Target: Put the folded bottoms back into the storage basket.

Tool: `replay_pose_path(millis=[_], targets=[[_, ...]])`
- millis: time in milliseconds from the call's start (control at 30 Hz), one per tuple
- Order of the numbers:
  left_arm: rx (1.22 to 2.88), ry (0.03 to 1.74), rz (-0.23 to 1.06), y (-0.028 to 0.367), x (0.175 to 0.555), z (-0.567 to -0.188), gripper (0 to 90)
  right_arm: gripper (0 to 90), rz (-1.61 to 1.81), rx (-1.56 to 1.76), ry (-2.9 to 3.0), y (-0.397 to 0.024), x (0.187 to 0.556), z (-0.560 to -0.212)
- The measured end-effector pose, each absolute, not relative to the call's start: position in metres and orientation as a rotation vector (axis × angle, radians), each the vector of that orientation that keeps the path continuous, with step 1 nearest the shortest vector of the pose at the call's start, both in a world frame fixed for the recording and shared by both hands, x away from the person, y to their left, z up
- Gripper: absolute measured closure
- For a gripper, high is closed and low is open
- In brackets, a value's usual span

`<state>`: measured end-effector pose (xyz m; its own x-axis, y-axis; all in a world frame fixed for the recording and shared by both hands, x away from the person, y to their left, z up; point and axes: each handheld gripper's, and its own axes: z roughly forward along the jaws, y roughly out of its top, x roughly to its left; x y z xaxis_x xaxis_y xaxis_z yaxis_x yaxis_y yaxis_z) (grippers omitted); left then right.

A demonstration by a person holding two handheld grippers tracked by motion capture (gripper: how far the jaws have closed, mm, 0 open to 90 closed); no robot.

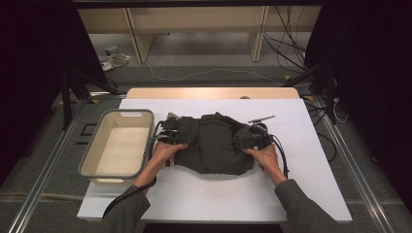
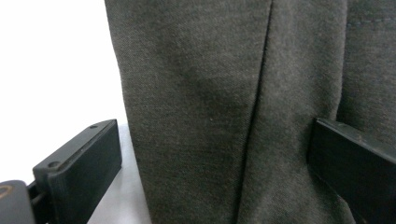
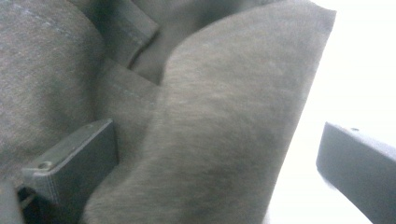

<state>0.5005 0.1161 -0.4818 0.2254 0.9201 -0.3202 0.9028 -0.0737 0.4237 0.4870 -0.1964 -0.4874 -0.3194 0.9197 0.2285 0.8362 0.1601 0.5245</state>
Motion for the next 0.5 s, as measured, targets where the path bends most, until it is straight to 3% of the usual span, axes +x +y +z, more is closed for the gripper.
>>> replay_pose_path(millis=[167, 233, 267, 300, 400, 433, 467, 500], targets=[[1.992, 1.639, 0.043, 0.113, 0.498, -0.481, 5.0, 0.3, 0.962, 1.790, 2.322, -0.193, 0.486, -0.485], [1.981, 1.619, 0.035, 0.112, 0.497, -0.481, 16.6, 0.3, 0.921, 1.748, 2.335, -0.186, 0.485, -0.485], [1.975, 1.604, 0.029, 0.112, 0.496, -0.480, 16.6, 0.4, 0.923, 1.759, 2.334, -0.185, 0.485, -0.485], [1.963, 1.581, -0.005, 0.112, 0.495, -0.480, 30.1, 1.6, 0.947, 1.776, 2.342, -0.182, 0.484, -0.485], [1.934, 1.558, -0.059, 0.110, 0.494, -0.482, 41.2, 5.6, 0.958, 1.770, 2.352, -0.181, 0.483, -0.484], [1.933, 1.551, -0.064, 0.109, 0.494, -0.482, 41.2, 5.6, 0.958, 1.770, 2.352, -0.181, 0.483, -0.484], [1.930, 1.540, -0.084, 0.109, 0.493, -0.483, 50.1, 9.3, 0.979, 1.775, 2.362, -0.181, 0.483, -0.484], [1.921, 1.538, -0.093, 0.109, 0.493, -0.484, 50.1, 9.3, 0.979, 1.775, 2.362, -0.181, 0.483, -0.484]])
